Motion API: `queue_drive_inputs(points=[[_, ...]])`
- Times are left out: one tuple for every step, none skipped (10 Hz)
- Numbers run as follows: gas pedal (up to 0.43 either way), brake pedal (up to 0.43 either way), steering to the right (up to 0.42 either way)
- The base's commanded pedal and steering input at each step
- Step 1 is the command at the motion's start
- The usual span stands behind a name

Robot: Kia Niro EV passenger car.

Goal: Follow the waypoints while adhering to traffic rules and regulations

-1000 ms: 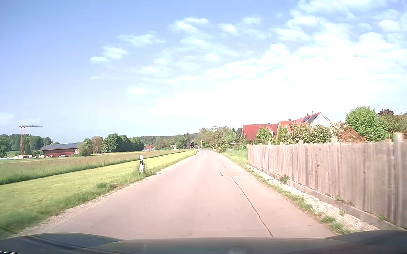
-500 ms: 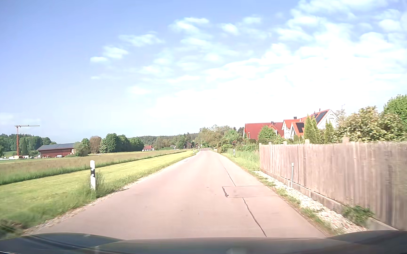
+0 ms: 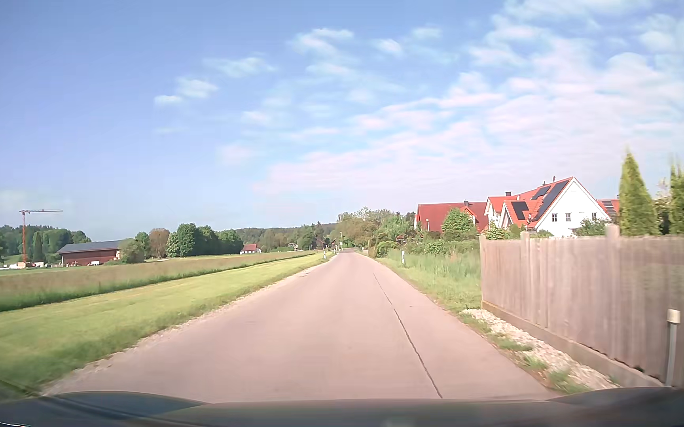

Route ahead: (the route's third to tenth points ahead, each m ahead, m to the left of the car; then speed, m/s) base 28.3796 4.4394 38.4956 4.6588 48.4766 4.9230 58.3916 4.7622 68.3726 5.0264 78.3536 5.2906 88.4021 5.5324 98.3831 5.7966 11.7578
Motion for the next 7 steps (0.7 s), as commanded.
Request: queue_drive_inputs(points=[[0.118, 0.0, -0.008], [0.118, 0.0, -0.007], [0.118, 0.0, -0.007], [0.118, 0.0, -0.006], [0.118, 0.0, -0.006], [0.118, 0.0, -0.006], [0.118, 0.0, -0.006]])
